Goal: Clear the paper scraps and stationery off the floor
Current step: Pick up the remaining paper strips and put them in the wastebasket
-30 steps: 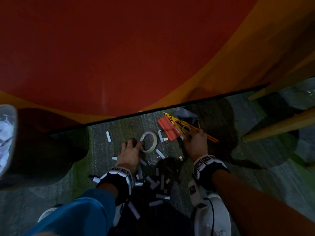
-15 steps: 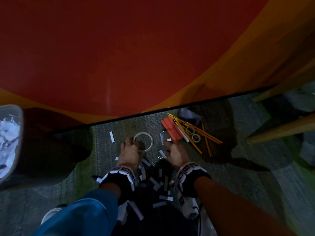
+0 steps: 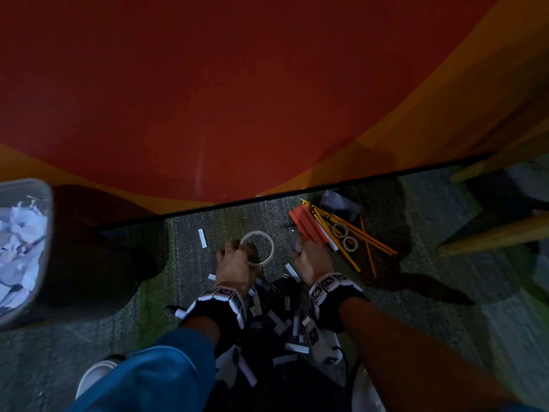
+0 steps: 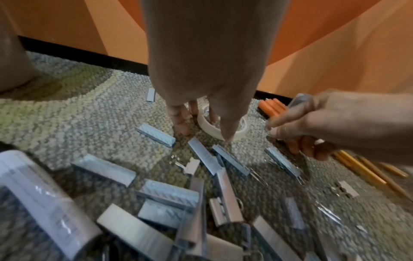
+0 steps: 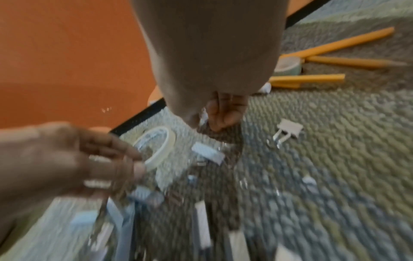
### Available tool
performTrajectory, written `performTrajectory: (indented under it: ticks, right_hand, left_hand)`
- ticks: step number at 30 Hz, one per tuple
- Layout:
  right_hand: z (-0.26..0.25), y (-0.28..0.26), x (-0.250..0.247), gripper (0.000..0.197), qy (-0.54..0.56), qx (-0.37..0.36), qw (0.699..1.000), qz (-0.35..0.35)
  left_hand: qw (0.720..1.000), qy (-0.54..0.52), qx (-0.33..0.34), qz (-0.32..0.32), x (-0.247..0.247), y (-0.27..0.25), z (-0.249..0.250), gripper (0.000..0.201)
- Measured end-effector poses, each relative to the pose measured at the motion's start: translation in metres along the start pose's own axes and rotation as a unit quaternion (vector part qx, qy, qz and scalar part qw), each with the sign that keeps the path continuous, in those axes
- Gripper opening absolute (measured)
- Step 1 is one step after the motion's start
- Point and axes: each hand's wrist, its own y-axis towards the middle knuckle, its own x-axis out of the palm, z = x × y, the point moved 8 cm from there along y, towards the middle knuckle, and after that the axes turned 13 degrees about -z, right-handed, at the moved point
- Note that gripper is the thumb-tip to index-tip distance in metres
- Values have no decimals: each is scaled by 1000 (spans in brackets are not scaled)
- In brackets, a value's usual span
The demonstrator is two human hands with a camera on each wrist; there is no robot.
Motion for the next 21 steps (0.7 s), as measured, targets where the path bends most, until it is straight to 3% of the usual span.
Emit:
performTrajectory:
  ticks: [2,4,8,9,12,14,21]
  right_hand:
    - [0,-1,9,21,14,2,1000,-16]
    - [2,0,11,21,10,1,1000,-19]
    - [-5,-10,-37,20,-41,-31,982,181]
    - [-8,-10,-44,19,-57,-28,977,201]
    - [-2,14,-37,24,-71,51,992,87]
    - [0,21,-32,25,-109,78,990,47]
    - [-5,22,-31,24,-150,95,983,52]
  left_hand:
    - [1000,-6,-1,-3,-2,2,-3,47]
    - [1000,-23,0,11,-5,5,-5,51]
    - [994,-87,14,70,-19,11,-6,49]
    - [992,-98,15,79,-22,13,-6,46]
    - [990,-110,2,90,-32,18,-10,35]
    - [991,-104,-7,86,-36,21,-12,33]
    - [990,-111,-14,91,-42,32,-14,40]
